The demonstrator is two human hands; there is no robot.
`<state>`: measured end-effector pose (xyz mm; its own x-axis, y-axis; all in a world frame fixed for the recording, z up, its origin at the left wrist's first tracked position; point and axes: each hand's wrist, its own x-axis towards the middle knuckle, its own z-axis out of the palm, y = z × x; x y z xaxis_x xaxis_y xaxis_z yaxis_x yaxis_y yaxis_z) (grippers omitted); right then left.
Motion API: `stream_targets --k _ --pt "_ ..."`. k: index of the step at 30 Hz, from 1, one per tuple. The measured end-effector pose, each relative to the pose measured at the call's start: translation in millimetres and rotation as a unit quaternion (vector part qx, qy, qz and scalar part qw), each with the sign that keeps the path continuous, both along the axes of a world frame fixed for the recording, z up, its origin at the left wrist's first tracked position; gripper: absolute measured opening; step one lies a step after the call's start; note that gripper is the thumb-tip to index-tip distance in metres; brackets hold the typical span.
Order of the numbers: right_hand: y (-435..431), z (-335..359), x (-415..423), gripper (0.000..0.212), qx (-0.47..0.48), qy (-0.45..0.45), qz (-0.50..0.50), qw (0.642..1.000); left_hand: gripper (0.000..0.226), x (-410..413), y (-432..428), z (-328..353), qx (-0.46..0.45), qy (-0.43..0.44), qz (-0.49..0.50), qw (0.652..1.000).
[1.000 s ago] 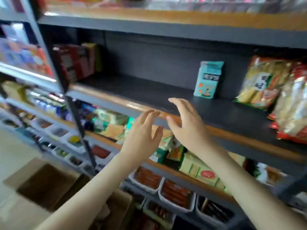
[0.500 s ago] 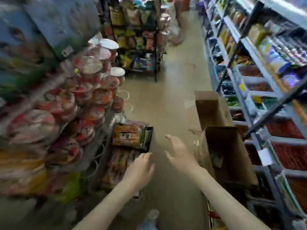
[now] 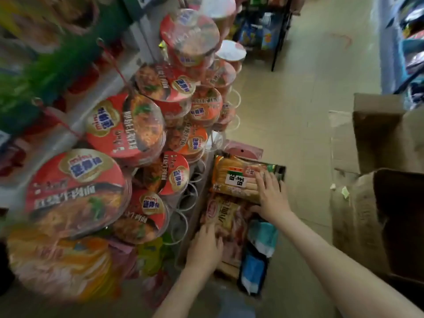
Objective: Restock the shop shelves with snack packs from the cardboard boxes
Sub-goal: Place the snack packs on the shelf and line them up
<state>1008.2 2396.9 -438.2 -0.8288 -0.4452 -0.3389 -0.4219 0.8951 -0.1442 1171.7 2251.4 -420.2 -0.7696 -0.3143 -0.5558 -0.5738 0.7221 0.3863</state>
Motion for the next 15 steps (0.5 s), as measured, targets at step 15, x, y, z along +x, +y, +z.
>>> stream_targets --k 15 --pt "-28 -49 -45 0.107 0.016 0.091 0.075 0.993 0.05 -64 -1 -49 0.077 -0.033 0.08 0.993"
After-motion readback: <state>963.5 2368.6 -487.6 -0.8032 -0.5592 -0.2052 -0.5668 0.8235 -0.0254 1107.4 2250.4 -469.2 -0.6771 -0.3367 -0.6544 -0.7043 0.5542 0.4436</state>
